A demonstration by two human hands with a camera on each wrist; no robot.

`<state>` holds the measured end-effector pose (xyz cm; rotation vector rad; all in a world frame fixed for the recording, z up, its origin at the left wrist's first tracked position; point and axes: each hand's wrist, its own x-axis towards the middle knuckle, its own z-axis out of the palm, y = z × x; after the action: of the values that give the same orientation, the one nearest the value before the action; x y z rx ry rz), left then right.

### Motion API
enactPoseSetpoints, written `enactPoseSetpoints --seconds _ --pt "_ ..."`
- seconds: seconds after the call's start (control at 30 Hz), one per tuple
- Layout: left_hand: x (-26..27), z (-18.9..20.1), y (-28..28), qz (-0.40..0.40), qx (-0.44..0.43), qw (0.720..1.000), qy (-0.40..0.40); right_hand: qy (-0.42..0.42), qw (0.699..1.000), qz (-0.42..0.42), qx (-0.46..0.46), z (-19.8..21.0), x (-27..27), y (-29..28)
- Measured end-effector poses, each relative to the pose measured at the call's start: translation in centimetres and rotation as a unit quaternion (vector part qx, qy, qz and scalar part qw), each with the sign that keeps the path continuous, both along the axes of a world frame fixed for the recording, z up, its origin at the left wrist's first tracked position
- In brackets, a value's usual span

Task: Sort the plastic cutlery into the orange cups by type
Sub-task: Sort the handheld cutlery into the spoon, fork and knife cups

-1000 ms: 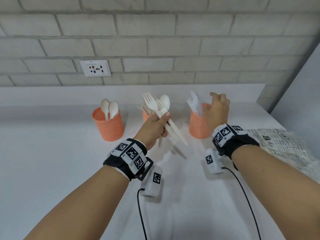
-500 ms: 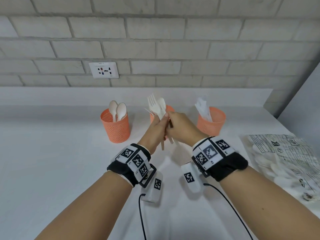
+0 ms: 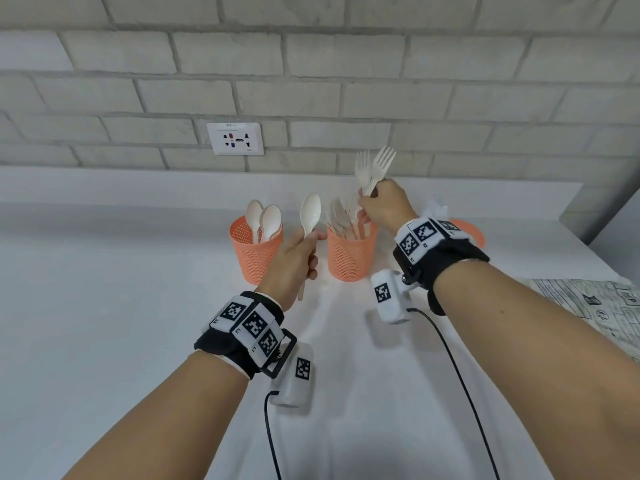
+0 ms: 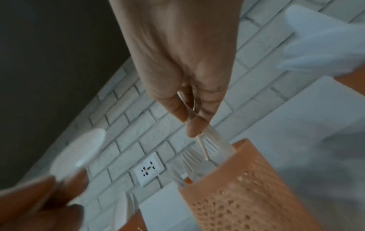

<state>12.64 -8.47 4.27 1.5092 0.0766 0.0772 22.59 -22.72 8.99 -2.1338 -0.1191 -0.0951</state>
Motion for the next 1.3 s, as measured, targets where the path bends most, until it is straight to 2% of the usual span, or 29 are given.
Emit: enactPoseSetpoints --seconds 0.13,0.2,0.27,0.3,0.37,0.43,0.5,0.57,0.6,0.7,0.73,0.83,0.9,1.0,1.07,1.13,1.2,1.3 --pt "-0.5 -0.1 0.9 -0.001 0.022 0.999 -0.023 0.062 0.997 -0.008 -0.038 -1.2 0.7 0.4" --pt "-0.5 -0.2 1.5 0.004 0.032 0.999 -0.033 0.018 0.998 -0.030 -0.047 -0.7 0.5 0.7" --pt "-0.4 -0.2 1.9 0.010 0.041 0.998 -0.037 -0.073 0.997 -0.037 0.011 0.1 -0.9 1.8" --pt "-0.3 -0.2 2.2 0.011 0.046 0.998 -0.039 -0.098 0.994 -0.011 0.047 0.5 -1.6 2.6" --pt "-0.2 0.1 2.6 0.003 0.065 0.997 -0.046 -0.076 0.989 0.098 0.081 0.9 -3.2 4.4" --pt "-0.2 0.5 3.0 -0.018 0.103 0.993 -0.055 -0.044 0.977 0.199 0.057 0.5 -4.2 5.8" --pt "-0.1 0.8 3.8 -0.032 0.159 0.985 -0.063 -0.078 0.971 0.222 0.035 0.0 -4.6 6.8" --pt "-0.2 1.0 5.0 -0.026 0.191 0.978 -0.076 -0.108 0.974 0.190 0.050 -0.4 -4.5 7.2" --pt "-0.3 0.9 5.9 0.001 0.198 0.976 -0.087 -0.122 0.976 0.166 0.064 -0.4 -4.5 7.3" --pt "0.6 0.1 9.3 0.156 0.272 0.942 -0.122 -0.172 0.976 0.065 0.113 0.0 -3.9 7.4" --pt "1.1 -0.3 10.2 0.182 0.304 0.928 -0.112 -0.187 0.973 0.038 0.130 0.0 -3.7 7.5" --pt "2.2 -1.5 11.4 0.149 0.358 0.921 -0.023 -0.211 0.968 0.013 0.136 -0.6 -3.7 8.7" --pt "2.5 -2.0 11.2 0.117 0.339 0.933 0.019 -0.206 0.972 0.034 0.105 -1.9 -3.7 9.9" --pt "3.1 -2.9 11.1 0.116 0.297 0.948 0.021 -0.191 0.978 0.087 0.009 -3.6 -3.6 11.2" --pt "3.3 -3.3 11.1 0.129 0.288 0.949 0.017 -0.171 0.969 0.119 -0.131 -4.1 -3.5 11.8" --pt "3.4 -3.6 11.1 0.132 0.286 0.949 0.011 -0.148 0.947 0.134 -0.253 -4.2 -3.7 12.2" --pt "3.3 -3.7 11.0 0.131 0.284 0.950 0.005 -0.132 0.937 0.144 -0.289 -3.6 -4.0 12.3" --pt "3.0 -3.2 10.7 0.137 0.311 0.940 -0.003 -0.130 0.946 0.156 -0.254 -2.2 -5.0 11.7"
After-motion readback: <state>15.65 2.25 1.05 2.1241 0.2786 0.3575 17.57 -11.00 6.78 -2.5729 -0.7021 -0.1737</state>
